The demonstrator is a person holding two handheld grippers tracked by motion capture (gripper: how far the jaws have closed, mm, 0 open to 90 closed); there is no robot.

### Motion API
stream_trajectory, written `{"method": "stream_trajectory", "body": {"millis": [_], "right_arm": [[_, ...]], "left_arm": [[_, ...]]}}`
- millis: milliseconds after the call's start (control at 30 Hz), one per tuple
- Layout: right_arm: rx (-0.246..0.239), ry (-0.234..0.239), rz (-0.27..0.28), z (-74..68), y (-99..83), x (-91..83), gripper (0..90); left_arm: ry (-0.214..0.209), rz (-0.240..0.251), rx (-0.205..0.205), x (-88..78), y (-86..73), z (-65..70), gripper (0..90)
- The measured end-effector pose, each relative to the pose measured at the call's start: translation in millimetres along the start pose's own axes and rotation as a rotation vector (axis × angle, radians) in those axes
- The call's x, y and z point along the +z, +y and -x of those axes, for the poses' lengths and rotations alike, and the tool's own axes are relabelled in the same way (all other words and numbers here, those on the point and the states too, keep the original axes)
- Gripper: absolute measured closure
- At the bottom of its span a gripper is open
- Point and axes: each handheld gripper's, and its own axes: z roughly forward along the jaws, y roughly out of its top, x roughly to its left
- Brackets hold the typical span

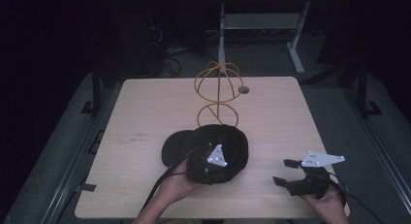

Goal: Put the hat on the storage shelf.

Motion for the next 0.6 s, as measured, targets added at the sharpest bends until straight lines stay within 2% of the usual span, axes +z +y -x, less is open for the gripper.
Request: {"method": "stream_trajectory", "body": {"millis": [33, 67, 167, 200, 233, 433, 500, 533, 567, 600], "right_arm": [[0.005, -0.004, 0.017, -0.7, 1.6, -1.0, 19.0], [0.005, -0.004, 0.017, -0.7, 1.6, -1.0, 19.0], [0.017, 0.004, 0.049, -2.2, 4.9, -2.3, 17.0], [0.017, 0.004, 0.049, -2.2, 4.9, -2.3, 17.0], [0.021, 0.013, 0.068, -3.7, 6.5, -2.9, 16.3], [0.027, 0.035, 0.111, -8.8, 11.0, -4.3, 15.6], [0.026, 0.049, 0.118, -10.6, 12.4, -5.0, 16.3], [0.019, 0.053, 0.121, -11.4, 13.1, -5.2, 16.4], [0.018, 0.055, 0.124, -12.4, 13.7, -5.3, 16.4], [0.018, 0.055, 0.124, -12.4, 13.7, -5.3, 16.4]], "left_arm": [[-0.016, 0.037, -0.013, -7.5, 1.7, -1.4, 75.4], [-0.016, 0.037, -0.013, -7.5, 1.7, -1.4, 75.3], [-0.040, 0.091, -0.027, -21.0, 4.6, -3.9, 74.9], [-0.040, 0.091, -0.027, -21.0, 4.6, -3.9, 74.8], [-0.057, 0.127, -0.041, -27.0, 5.0, -5.2, 74.7], [-0.105, 0.214, -0.065, -42.2, 7.1, -8.3, 74.1], [-0.124, 0.246, -0.077, -46.5, 8.0, -9.4, 73.9], [-0.124, 0.246, -0.077, -46.5, 8.0, -9.4, 73.7], [-0.139, 0.271, -0.080, -50.6, 8.7, -10.5, 73.6], [-0.139, 0.271, -0.080, -50.6, 8.7, -10.5, 73.6]]}}
